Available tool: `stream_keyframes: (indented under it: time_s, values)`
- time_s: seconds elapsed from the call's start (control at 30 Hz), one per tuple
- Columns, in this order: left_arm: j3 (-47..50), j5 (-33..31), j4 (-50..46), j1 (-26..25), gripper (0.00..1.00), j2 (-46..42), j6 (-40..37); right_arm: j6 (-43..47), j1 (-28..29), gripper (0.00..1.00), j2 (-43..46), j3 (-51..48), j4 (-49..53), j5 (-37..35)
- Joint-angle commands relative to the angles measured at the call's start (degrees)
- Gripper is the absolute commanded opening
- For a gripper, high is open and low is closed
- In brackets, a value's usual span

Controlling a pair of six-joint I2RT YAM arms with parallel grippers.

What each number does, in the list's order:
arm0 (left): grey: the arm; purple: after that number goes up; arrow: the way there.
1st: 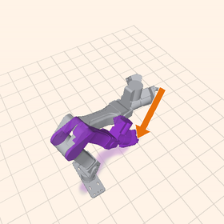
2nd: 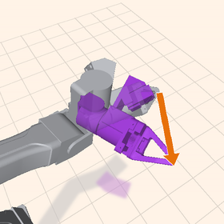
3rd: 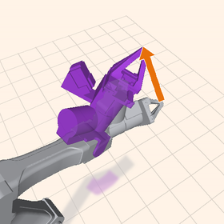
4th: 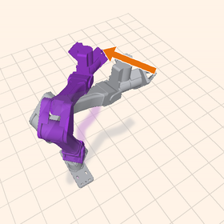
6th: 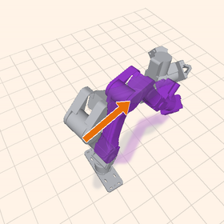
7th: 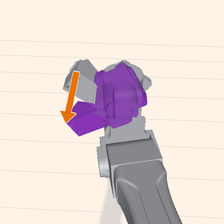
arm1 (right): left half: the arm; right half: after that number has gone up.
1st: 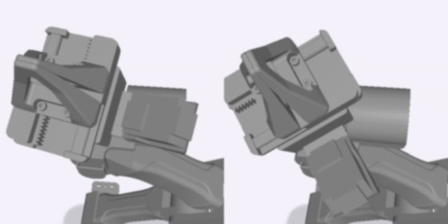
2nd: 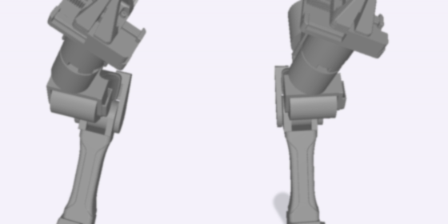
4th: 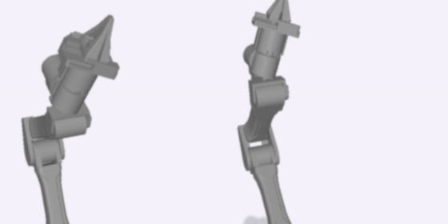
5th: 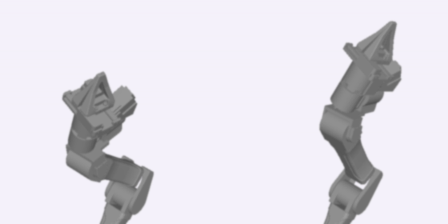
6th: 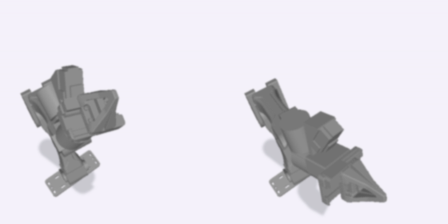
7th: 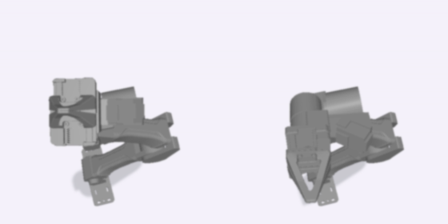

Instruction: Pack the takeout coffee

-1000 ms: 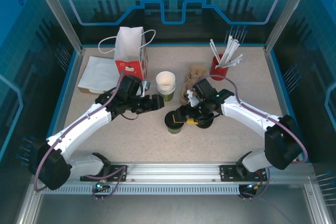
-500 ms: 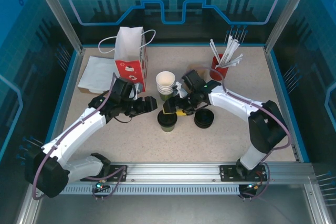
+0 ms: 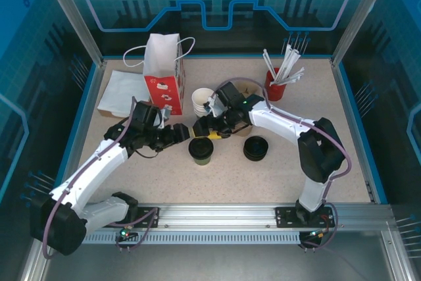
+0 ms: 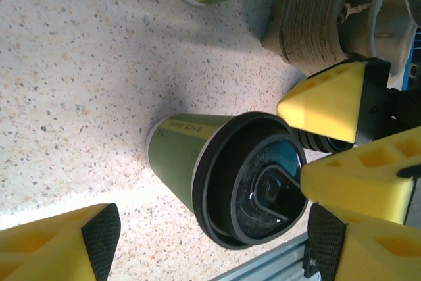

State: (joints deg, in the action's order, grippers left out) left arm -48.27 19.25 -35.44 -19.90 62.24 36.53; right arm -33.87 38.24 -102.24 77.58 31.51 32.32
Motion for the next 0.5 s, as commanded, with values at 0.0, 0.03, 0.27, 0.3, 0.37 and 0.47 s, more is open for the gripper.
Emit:
stream_keyframes:
  time_s: [0.0, 0.03, 0.27, 0.3, 0.37, 0.47]
  values:
    - [1.7, 6.1, 1.0, 0.5, 0.78, -0.3, 1.1, 2.4, -1.8, 0.81, 5.6, -1.2, 4.0, -3.1]
    - [1.9, 6.7, 1.1, 0.5, 0.78, -0.1, 1.1, 2.5, -2.3, 0.81, 7.0, -2.3, 4.5, -3.4]
    - [4.6, 8.8, 4.9, 0.5, 0.75, 1.6, 1.8, 1.4, -2.9, 0.61, 13.8, -11.6, 5.7, -3.9]
    - [4.9, 9.0, 5.5, 0.5, 0.75, 2.0, 1.8, 0.6, -2.5, 0.57, 14.0, -12.7, 4.9, -3.7]
    - [5.1, 9.4, 6.5, 0.5, 0.75, 2.8, 1.8, -0.7, -1.5, 0.55, 14.1, -13.9, 3.5, -3.6]
    - [5.5, 10.3, 8.2, 0.5, 0.74, 4.2, 2.0, -2.5, -0.4, 0.53, 13.7, -14.8, 1.2, -3.3]
